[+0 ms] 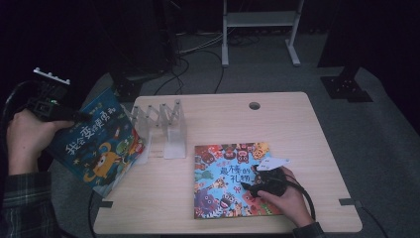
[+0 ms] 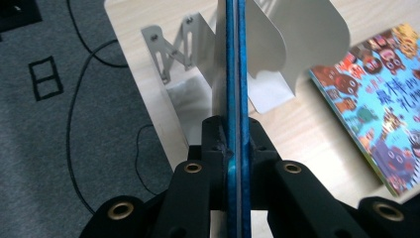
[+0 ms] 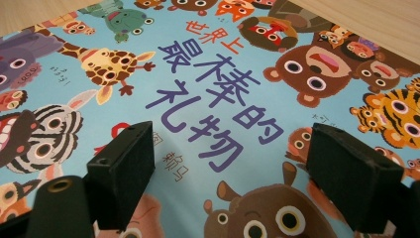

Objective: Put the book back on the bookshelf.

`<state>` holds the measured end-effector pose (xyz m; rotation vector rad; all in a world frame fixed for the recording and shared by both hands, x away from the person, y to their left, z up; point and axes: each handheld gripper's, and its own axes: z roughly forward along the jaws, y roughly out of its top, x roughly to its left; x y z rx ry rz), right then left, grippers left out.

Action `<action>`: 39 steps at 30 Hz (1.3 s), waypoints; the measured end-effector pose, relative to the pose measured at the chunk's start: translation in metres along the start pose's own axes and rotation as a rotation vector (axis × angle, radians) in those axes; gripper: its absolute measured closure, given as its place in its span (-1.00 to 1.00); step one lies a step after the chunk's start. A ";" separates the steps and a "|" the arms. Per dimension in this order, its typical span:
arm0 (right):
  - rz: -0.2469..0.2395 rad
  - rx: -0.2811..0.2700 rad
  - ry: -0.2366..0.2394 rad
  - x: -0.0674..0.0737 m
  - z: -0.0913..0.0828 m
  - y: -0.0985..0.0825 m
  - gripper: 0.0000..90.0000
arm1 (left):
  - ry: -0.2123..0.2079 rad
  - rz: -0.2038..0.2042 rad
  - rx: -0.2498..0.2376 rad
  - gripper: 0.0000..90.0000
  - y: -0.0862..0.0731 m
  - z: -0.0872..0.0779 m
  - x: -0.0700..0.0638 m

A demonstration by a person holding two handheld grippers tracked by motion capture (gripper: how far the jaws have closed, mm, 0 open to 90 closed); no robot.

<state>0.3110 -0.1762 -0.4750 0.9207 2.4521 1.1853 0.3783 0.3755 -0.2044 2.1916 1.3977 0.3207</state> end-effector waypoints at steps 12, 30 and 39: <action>0.005 -0.003 -0.001 0.000 0.000 0.000 -0.60 | 0.044 -0.035 0.021 0.83 0.033 0.027 0.005; 0.003 -0.005 0.000 0.000 0.000 0.000 -0.60 | 0.068 -0.082 -0.011 0.83 0.047 0.042 0.016; 0.001 -0.005 -0.002 0.000 0.000 -0.001 -0.60 | 0.068 -0.070 0.000 0.69 0.045 0.041 0.016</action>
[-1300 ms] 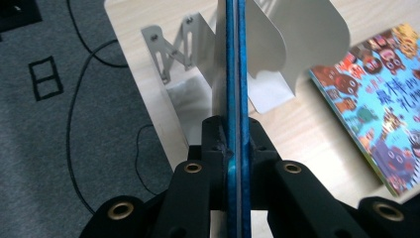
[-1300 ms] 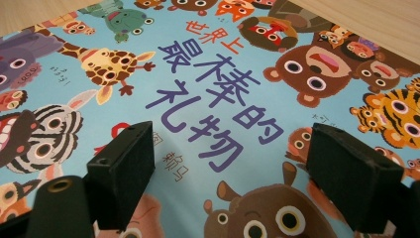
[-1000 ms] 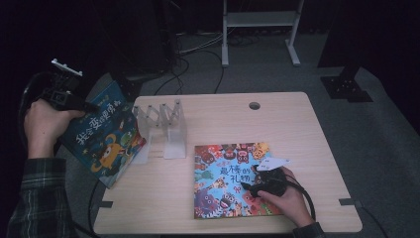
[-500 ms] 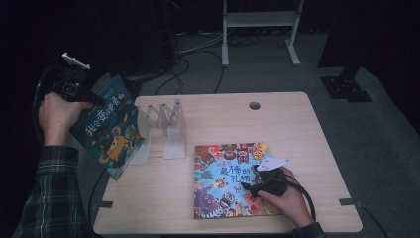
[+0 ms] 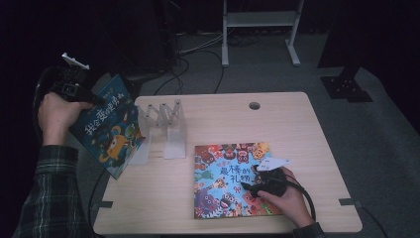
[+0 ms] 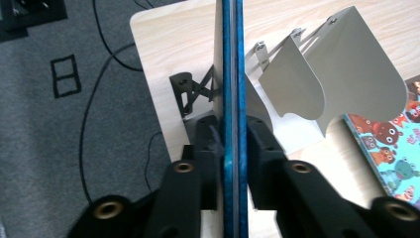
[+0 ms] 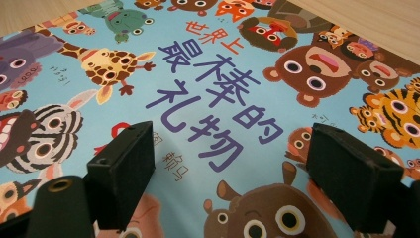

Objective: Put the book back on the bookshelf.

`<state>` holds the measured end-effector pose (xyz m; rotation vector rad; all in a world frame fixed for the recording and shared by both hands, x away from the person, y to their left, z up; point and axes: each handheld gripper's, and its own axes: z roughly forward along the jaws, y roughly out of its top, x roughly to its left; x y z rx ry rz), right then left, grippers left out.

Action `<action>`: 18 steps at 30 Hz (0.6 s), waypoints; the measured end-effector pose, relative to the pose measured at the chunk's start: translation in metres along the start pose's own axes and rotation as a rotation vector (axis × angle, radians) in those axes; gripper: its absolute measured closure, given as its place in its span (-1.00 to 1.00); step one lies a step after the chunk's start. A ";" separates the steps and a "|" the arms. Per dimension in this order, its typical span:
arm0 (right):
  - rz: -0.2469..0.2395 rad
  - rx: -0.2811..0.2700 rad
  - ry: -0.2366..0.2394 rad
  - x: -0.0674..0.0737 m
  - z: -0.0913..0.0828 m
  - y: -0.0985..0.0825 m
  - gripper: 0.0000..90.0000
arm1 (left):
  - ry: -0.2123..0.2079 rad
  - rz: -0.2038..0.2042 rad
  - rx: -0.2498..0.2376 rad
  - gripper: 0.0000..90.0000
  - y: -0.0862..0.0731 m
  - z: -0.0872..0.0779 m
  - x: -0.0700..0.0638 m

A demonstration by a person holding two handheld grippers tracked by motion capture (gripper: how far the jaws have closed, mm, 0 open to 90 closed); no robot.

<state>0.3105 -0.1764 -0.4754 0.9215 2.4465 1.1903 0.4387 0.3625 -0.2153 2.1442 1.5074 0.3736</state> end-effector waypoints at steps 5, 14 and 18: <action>0.000 0.000 0.000 0.000 0.000 0.000 -0.60 | 0.009 -0.001 -0.002 0.67 -0.001 -0.006 0.002; 0.001 0.000 0.001 0.000 0.000 0.000 -0.60 | 0.025 0.019 -0.072 0.66 0.003 -0.040 -0.001; -0.002 0.003 0.002 0.000 0.000 0.000 -0.60 | 0.039 0.033 -0.094 0.76 0.004 -0.052 -0.004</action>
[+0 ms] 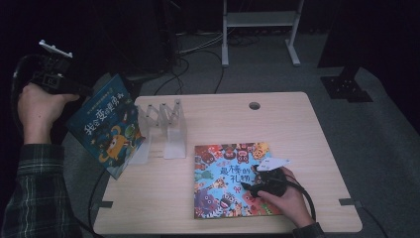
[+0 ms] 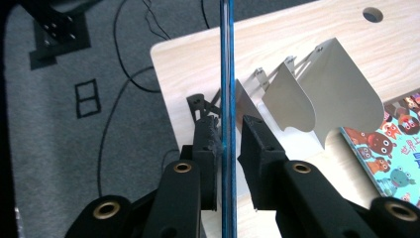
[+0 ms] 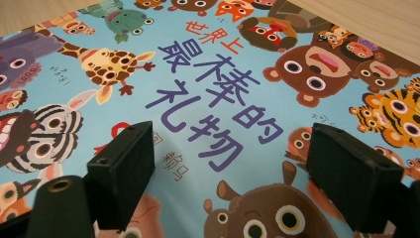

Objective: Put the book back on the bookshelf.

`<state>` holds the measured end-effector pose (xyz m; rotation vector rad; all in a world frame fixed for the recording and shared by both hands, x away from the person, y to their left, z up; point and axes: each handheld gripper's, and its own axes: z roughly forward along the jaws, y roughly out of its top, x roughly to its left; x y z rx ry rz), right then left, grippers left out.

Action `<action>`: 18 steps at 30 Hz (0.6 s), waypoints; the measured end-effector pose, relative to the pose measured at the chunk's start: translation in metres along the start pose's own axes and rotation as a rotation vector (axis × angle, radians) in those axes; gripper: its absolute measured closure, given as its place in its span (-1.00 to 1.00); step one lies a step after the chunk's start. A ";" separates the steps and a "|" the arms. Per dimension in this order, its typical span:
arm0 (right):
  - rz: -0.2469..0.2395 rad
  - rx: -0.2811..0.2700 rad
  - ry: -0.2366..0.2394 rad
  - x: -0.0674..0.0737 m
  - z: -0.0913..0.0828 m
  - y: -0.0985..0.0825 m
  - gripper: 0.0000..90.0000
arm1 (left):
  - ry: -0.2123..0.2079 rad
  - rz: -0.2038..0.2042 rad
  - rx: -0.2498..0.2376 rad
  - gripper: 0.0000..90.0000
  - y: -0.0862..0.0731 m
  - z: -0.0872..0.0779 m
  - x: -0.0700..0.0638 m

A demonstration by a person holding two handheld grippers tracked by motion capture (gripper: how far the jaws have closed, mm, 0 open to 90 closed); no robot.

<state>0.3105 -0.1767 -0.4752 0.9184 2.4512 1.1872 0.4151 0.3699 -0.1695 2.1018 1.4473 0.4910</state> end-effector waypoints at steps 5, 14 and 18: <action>0.002 -0.001 0.000 0.000 0.000 0.000 -0.60 | -0.046 0.043 0.016 0.98 -0.001 -0.001 -0.013; -0.002 -0.004 -0.001 0.000 0.000 0.000 -0.60 | -0.099 0.125 0.026 0.95 -0.006 0.006 -0.035; 0.003 -0.004 -0.002 0.000 0.000 0.000 -0.60 | -0.135 0.156 0.040 0.90 -0.013 0.015 -0.045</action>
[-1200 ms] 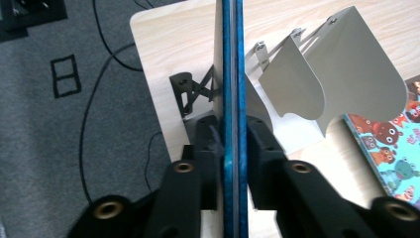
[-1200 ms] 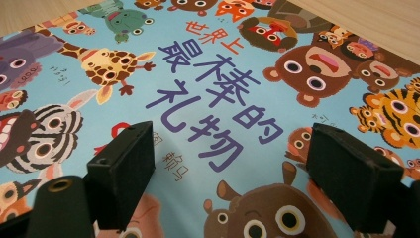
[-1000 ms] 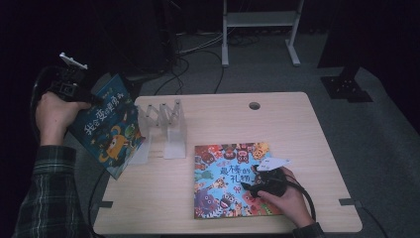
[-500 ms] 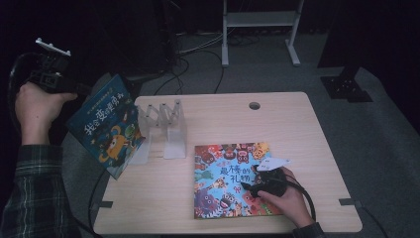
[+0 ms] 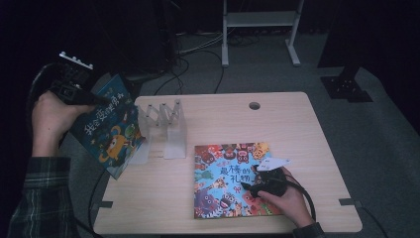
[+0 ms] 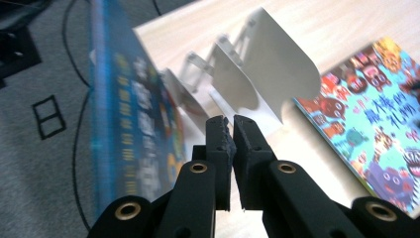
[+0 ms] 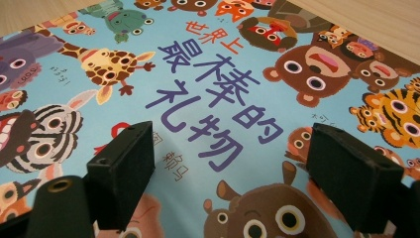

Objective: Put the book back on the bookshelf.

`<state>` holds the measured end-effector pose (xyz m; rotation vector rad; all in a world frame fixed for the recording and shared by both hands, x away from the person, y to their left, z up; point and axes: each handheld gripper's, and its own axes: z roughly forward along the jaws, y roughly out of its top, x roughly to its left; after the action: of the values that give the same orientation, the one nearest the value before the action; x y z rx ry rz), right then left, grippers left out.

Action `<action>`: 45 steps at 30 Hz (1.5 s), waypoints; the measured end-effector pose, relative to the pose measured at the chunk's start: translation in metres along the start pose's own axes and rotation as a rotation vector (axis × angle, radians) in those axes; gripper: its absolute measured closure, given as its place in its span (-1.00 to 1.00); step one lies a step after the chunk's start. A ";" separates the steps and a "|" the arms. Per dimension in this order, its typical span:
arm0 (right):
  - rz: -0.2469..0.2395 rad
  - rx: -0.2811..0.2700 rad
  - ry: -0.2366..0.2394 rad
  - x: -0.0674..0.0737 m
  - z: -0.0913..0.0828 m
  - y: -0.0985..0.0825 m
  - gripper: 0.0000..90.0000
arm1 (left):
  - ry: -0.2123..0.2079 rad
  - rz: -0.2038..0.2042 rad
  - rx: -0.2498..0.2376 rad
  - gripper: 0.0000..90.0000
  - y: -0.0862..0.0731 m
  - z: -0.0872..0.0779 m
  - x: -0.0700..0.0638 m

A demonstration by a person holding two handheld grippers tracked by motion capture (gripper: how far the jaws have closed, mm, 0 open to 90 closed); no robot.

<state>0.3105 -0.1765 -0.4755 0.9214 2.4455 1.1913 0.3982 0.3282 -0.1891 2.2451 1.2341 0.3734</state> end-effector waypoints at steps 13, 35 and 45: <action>0.001 0.001 0.002 0.000 0.000 0.000 -0.60 | -0.058 0.063 0.034 0.78 -0.016 0.031 -0.026; 0.003 -0.030 -0.002 -0.002 -0.002 -0.005 -0.54 | -0.125 0.206 -0.036 -0.14 -0.061 0.108 -0.082; 0.006 -0.011 -0.017 0.000 -0.004 -0.003 -0.52 | -0.148 0.245 -0.016 -0.59 -0.082 0.155 -0.105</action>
<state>0.3076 -0.1801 -0.4755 0.9324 2.4220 1.1929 0.3596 0.2242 -0.3611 2.3691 0.8806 0.3001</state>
